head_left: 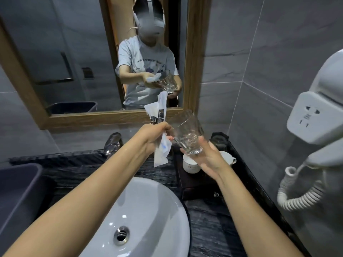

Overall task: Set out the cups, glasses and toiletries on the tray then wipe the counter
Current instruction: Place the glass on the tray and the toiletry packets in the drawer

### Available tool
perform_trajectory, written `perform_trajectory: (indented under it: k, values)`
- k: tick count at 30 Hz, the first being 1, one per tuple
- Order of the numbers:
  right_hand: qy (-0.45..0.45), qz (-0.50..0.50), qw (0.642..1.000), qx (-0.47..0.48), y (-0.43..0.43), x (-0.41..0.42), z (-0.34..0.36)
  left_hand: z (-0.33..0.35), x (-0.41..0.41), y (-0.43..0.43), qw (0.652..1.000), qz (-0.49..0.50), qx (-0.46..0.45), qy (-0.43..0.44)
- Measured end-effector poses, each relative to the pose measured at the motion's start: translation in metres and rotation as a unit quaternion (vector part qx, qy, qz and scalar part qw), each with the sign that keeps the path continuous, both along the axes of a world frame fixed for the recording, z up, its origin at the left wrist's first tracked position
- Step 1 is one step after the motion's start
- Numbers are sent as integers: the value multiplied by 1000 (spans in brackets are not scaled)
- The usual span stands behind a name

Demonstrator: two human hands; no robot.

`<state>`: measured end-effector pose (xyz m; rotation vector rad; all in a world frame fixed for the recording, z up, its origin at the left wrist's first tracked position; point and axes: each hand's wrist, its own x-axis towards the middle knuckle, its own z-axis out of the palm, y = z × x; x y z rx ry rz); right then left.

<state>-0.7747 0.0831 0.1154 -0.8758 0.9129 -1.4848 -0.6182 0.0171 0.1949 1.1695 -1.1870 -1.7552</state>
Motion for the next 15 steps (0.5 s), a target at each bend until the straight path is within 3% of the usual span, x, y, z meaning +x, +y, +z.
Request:
perform_trajectory:
  k: [3, 6, 8, 11, 15]
  values:
    - [-160, 10, 987, -5, -4, 7, -5, -2, -10, -5, 1000, -7, 19, 9]
    - [-179, -40, 983, -5, -16, -1, -1, -3, -13, -12, 998, -14, 44, 35]
    - [-126, -63, 990, 0, -22, -13, 4, -5, -8, -19, 998, -38, 49, 28]
    - [28, -117, 991, 51, -31, -38, 10, -17, 6, -29, 994, -28, 93, 45]
    - [279, -162, 940, 114, -48, -64, 19, -36, 21, -40, 992, -27, 109, 66]
